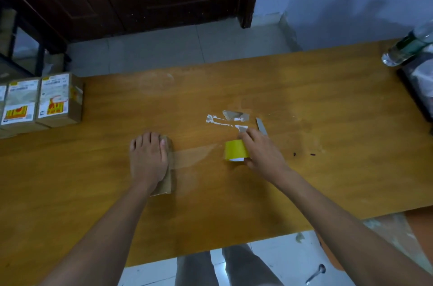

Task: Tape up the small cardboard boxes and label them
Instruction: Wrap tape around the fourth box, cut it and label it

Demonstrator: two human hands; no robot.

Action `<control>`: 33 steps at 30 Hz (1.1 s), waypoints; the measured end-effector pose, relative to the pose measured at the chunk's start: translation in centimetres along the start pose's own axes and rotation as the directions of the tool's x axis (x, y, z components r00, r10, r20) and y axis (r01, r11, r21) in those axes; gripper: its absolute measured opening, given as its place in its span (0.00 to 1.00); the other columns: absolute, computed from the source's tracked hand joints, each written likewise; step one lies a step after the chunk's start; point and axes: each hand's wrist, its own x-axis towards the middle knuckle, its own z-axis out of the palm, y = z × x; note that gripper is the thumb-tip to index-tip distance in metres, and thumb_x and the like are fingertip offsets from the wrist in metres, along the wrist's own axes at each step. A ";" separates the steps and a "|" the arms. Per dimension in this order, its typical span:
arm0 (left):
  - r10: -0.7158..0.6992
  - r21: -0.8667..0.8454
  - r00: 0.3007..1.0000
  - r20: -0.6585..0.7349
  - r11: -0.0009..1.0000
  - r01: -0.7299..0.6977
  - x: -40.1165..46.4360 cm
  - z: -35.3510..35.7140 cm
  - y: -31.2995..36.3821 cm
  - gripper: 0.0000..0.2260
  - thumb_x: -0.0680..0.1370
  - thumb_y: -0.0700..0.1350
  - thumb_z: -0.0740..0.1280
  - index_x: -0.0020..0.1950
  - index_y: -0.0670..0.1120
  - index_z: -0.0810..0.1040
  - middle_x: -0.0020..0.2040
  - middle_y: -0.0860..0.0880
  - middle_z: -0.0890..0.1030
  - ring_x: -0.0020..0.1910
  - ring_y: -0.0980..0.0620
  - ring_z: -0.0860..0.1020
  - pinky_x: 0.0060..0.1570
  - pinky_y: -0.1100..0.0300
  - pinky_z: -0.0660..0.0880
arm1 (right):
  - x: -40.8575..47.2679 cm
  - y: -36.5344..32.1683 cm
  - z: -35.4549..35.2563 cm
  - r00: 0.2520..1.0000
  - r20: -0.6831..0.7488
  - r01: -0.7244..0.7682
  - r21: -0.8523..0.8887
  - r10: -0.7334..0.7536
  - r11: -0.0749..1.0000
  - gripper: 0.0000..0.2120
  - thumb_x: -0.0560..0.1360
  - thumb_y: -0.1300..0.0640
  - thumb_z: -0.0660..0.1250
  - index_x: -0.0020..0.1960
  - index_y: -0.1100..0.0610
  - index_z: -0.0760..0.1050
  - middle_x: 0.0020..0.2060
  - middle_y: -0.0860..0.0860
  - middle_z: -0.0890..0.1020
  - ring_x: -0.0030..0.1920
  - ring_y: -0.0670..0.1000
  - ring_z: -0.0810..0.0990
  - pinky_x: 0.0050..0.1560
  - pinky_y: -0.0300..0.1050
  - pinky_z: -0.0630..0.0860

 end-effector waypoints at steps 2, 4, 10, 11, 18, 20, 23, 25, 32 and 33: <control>-0.002 0.003 1.000 -0.003 1.000 0.002 0.0 0.0 0.1 0.20 0.81 0.50 0.49 0.56 0.39 0.75 0.51 0.40 0.77 0.51 0.40 0.74 0.56 0.46 0.68 | 0.0 0.2 -0.1 1.000 -0.002 -0.002 0.008 0.002 1.000 0.30 0.67 0.61 0.72 0.67 0.56 0.68 0.59 0.54 0.72 0.57 0.55 0.73 0.51 0.46 0.72; -0.004 0.009 1.000 -0.004 1.000 0.004 0.0 -0.1 0.1 0.20 0.81 0.50 0.49 0.56 0.39 0.75 0.51 0.40 0.77 0.51 0.40 0.74 0.56 0.46 0.68 | -0.1 0.3 -0.2 1.000 -0.002 -0.002 0.020 0.002 1.000 0.31 0.67 0.61 0.72 0.69 0.57 0.67 0.60 0.54 0.72 0.57 0.55 0.73 0.52 0.48 0.73; 0.002 0.019 1.000 -0.028 1.000 -0.002 0.0 0.1 0.0 0.19 0.81 0.50 0.49 0.54 0.41 0.75 0.49 0.42 0.77 0.49 0.41 0.73 0.53 0.47 0.68 | -1.0 0.8 0.5 0.999 -0.039 -0.005 0.039 0.006 0.999 0.30 0.65 0.62 0.72 0.66 0.56 0.69 0.55 0.53 0.74 0.52 0.55 0.75 0.45 0.47 0.73; 0.003 0.019 0.999 -0.033 1.000 -0.002 0.0 0.1 0.0 0.19 0.81 0.50 0.49 0.53 0.41 0.75 0.49 0.42 0.77 0.49 0.42 0.73 0.53 0.47 0.68 | -1.1 0.8 0.6 0.999 -0.048 -0.005 0.034 0.007 0.999 0.31 0.65 0.62 0.72 0.66 0.56 0.69 0.55 0.53 0.74 0.52 0.56 0.75 0.45 0.47 0.73; -0.009 0.008 1.000 -0.010 1.000 0.009 0.0 -0.1 0.1 0.20 0.82 0.50 0.49 0.55 0.40 0.76 0.51 0.41 0.77 0.51 0.41 0.74 0.55 0.46 0.68 | -1.3 0.7 1.0 0.998 -0.052 -0.037 0.054 0.040 0.998 0.32 0.68 0.60 0.70 0.70 0.54 0.65 0.60 0.52 0.71 0.55 0.54 0.74 0.48 0.47 0.74; -0.011 0.008 1.000 0.003 1.000 0.011 0.0 -0.2 0.1 0.20 0.81 0.50 0.49 0.55 0.40 0.76 0.51 0.41 0.77 0.51 0.40 0.74 0.56 0.46 0.68 | -1.5 0.8 0.8 0.998 -0.051 -0.036 0.084 0.040 0.996 0.33 0.68 0.61 0.68 0.71 0.54 0.64 0.62 0.52 0.70 0.57 0.54 0.73 0.50 0.47 0.73; -0.009 0.014 1.000 0.005 1.000 0.009 0.0 -0.2 0.1 0.19 0.81 0.49 0.49 0.54 0.40 0.76 0.51 0.41 0.77 0.51 0.40 0.74 0.55 0.46 0.68 | -2.4 1.4 0.2 0.994 -0.099 -0.035 0.151 0.050 0.988 0.34 0.64 0.62 0.66 0.70 0.54 0.66 0.62 0.52 0.71 0.57 0.54 0.73 0.53 0.45 0.71; -0.010 0.012 1.000 0.008 1.000 0.010 0.0 -0.2 0.1 0.19 0.81 0.49 0.49 0.55 0.40 0.76 0.51 0.41 0.77 0.51 0.40 0.74 0.55 0.46 0.69 | -3.2 2.3 0.0 0.982 -0.136 -0.109 0.159 0.131 0.981 0.32 0.64 0.62 0.66 0.68 0.54 0.67 0.61 0.51 0.72 0.56 0.53 0.74 0.48 0.43 0.73; 0.001 0.004 1.000 -0.007 1.000 -0.001 0.1 0.1 -0.1 0.19 0.82 0.50 0.49 0.54 0.40 0.76 0.51 0.41 0.77 0.51 0.40 0.74 0.55 0.46 0.69 | -4.7 4.8 2.7 0.805 -0.054 -0.580 0.138 0.590 0.803 0.19 0.77 0.49 0.65 0.64 0.58 0.71 0.59 0.54 0.74 0.56 0.56 0.76 0.41 0.48 0.75; 0.002 0.007 1.000 -0.011 1.000 -0.002 0.2 0.2 -0.1 0.19 0.82 0.49 0.49 0.54 0.40 0.75 0.50 0.41 0.77 0.50 0.41 0.74 0.54 0.46 0.68 | -4.6 4.6 3.3 0.803 -0.025 -0.591 0.106 0.596 0.800 0.18 0.78 0.47 0.63 0.63 0.58 0.71 0.59 0.54 0.74 0.55 0.56 0.76 0.40 0.48 0.75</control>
